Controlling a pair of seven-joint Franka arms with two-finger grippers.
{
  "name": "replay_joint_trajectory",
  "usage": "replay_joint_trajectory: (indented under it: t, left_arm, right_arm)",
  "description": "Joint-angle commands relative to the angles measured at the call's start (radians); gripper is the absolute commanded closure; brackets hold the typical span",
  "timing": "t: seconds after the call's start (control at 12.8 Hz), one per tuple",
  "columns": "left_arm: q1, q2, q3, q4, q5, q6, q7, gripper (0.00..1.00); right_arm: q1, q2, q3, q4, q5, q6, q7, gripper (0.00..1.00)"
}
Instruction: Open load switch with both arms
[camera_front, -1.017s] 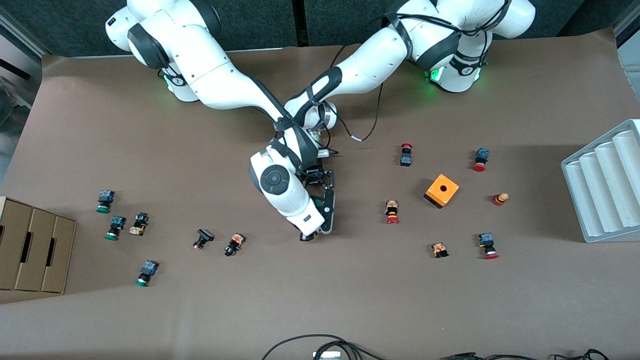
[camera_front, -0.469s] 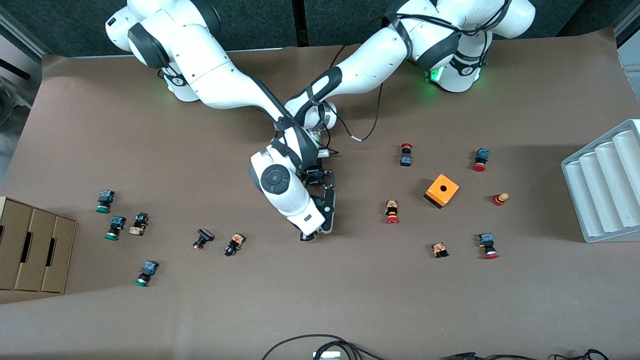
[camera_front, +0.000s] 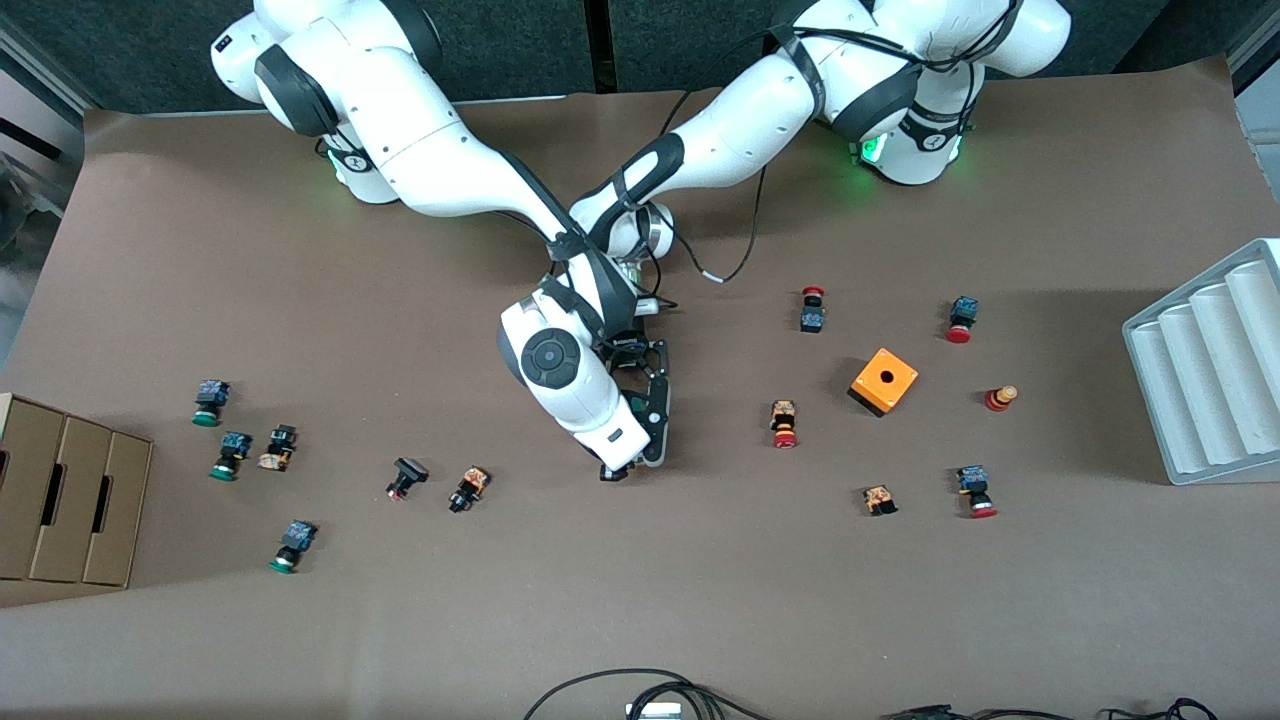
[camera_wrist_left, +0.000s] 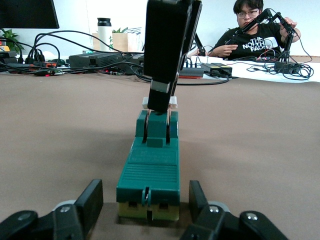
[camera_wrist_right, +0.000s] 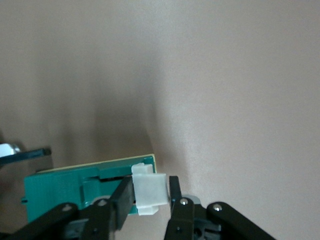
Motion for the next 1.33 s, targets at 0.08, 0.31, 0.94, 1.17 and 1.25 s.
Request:
replay_joint_trajectory:
  t: [0.08,0.31,0.94,1.17,1.25]
  left_arm:
    - [-0.02,0.019,0.009,0.002,0.003,-0.014,-0.014,0.22]
    - [-0.02,0.018,0.009,0.002,0.003,-0.014,-0.014,0.22]
    - [-0.02,0.018,0.009,0.002,0.003,-0.014,-0.014,0.22]
    - [-0.02,0.018,0.009,0.002,0.003,-0.014,-0.012,0.22]
    - [-0.02,0.018,0.009,0.002,0.003,-0.014,-0.012,0.22]
  right_arm:
    - [0.016,-0.03,-0.012,-0.029,0.023,-0.027,-0.015,0.63]
    - [0.016,-0.033,-0.012,-0.029,0.021,-0.034,-0.013,0.63]
    - [0.018,-0.049,-0.012,-0.029,0.021,-0.062,-0.015,0.63]
    - [0.019,-0.05,-0.012,-0.029,0.021,-0.07,-0.013,0.63]
    - [0.021,-0.052,-0.012,-0.029,0.021,-0.07,-0.013,0.63]
